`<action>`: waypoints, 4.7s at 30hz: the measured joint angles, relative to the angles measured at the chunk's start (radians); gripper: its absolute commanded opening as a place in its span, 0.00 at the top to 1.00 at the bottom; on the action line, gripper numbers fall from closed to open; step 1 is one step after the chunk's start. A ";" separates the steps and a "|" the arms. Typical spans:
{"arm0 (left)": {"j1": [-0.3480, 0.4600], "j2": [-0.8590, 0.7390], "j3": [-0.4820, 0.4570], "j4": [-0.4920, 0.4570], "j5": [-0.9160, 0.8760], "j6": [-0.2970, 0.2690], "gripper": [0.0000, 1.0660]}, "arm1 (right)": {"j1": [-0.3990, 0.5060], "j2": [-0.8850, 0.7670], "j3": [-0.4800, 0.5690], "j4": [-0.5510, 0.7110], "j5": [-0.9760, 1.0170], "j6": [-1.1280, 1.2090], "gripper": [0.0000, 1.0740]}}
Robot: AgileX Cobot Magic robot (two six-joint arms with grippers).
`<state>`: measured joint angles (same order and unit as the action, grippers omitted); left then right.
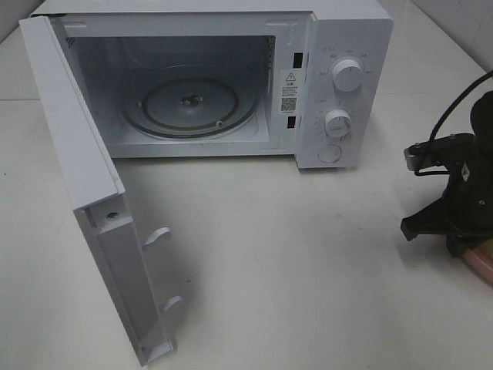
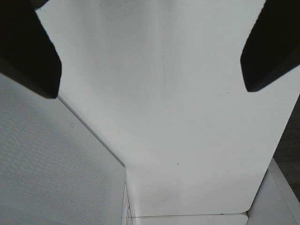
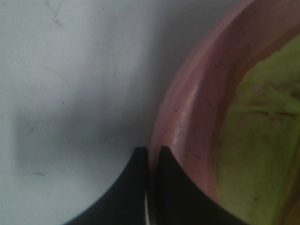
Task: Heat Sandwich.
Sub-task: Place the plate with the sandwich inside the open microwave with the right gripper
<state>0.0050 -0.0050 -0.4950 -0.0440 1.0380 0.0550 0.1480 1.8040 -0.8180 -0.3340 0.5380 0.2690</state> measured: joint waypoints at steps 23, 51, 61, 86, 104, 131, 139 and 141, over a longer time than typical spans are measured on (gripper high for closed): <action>0.000 0.000 0.000 0.000 0.000 0.000 0.04 | 0.003 -0.001 0.000 -0.009 0.007 0.003 1.00; 0.000 0.000 0.000 0.000 0.000 0.000 0.04 | 0.220 -0.091 0.000 -0.234 0.254 0.211 1.00; 0.000 0.000 0.000 0.000 0.000 0.000 0.04 | 0.325 -0.149 0.000 -0.229 0.350 0.207 1.00; 0.000 0.000 0.000 0.000 0.000 0.000 0.04 | 0.661 -0.407 0.137 -0.121 0.437 0.189 1.00; 0.000 0.000 0.000 0.000 0.000 0.000 0.04 | 0.923 -0.472 0.137 -0.102 0.465 0.110 1.00; 0.000 0.000 0.000 0.000 0.000 0.000 0.04 | 1.008 -0.472 0.140 -0.102 0.303 -0.275 1.00; 0.000 0.000 0.000 0.000 0.000 0.000 0.04 | 1.011 -0.472 0.141 -0.110 0.280 -0.341 1.00; 0.000 0.000 0.000 0.000 0.000 0.000 0.04 | 1.011 -0.472 0.143 -0.118 0.272 -0.342 1.00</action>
<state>0.0050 -0.0050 -0.4950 -0.0440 1.0380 0.0550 1.1590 1.3320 -0.6750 -0.4520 0.8100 -0.0730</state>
